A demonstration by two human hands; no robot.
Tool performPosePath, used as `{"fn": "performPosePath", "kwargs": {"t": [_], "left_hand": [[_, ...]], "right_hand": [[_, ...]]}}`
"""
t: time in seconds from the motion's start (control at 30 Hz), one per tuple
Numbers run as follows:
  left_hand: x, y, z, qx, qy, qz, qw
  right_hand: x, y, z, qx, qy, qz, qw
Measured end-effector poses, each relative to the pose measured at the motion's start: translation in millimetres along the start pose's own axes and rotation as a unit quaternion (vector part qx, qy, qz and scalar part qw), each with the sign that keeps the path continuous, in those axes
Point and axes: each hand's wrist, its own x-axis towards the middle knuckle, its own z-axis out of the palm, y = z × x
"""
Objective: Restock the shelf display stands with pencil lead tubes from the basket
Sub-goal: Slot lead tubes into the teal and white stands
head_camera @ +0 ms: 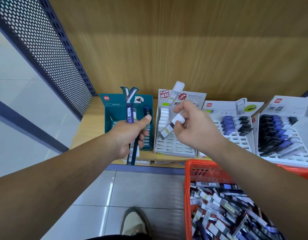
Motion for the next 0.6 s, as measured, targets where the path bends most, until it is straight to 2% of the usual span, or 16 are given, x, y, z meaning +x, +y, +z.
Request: {"fn": "performPosePath", "kwargs": {"t": [0.1, 0.2, 0.43, 0.6], "left_hand": [[0, 0, -4, -0.008, -0.021, -0.014, 1.0], [-1, 1, -5, -0.018, -0.041, -0.027, 0.999], [-14, 10, -1, -0.076, -0.086, -0.062, 0.991], [-16, 6, -7, -0.058, -0.134, -0.094, 0.985]], "right_hand": [[-5, 12, 7, -0.058, -0.036, -0.019, 0.997], [-5, 17, 19, -0.079, -0.04, -0.028, 0.996], [-8, 17, 33, -0.055, -0.032, -0.093, 0.994], [-7, 16, 34, -0.094, -0.054, -0.128, 0.986]]}}
